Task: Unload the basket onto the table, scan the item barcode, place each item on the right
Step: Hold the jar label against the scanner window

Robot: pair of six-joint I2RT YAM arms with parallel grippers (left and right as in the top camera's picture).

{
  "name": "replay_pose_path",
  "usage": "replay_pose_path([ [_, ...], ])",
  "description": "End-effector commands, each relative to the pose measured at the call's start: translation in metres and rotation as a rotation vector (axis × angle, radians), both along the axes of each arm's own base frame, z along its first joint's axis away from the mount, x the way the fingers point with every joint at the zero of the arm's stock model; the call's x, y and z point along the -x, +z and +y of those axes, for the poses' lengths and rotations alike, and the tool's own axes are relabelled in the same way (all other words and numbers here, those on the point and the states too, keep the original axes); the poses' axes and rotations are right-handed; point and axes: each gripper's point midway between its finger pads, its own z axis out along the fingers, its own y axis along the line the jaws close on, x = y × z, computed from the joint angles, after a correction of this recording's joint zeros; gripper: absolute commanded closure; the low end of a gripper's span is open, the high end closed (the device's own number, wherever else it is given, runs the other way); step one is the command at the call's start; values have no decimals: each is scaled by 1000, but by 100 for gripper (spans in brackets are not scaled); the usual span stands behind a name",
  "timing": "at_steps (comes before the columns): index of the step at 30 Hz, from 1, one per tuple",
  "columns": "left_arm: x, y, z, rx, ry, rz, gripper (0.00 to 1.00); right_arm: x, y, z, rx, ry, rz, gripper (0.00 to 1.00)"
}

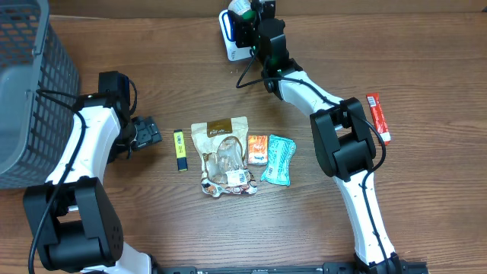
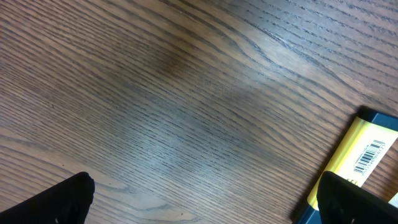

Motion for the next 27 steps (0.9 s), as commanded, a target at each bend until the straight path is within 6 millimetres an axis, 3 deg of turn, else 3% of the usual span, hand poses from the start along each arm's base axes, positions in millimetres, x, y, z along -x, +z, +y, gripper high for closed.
replay_pose_path([
  [1,2,-2,1,-9,-13,13,0,-4,26,-1,-32,-12,-50,96],
  [8,2,-2,1,-9,-13,13,0,-5,40,-1,-55,-12,-103,96],
  [16,2,-2,1,-9,-13,13,0,7,120,-6,-82,-12,-193,96],
  [21,2,-2,1,-9,-13,13,0,28,186,-18,-83,-14,-197,96],
  [24,2,-2,1,-9,-13,13,0,45,213,-30,-62,-5,-143,96],
  [27,2,-2,1,-9,-13,13,0,61,219,-50,-24,-13,-39,96],
])
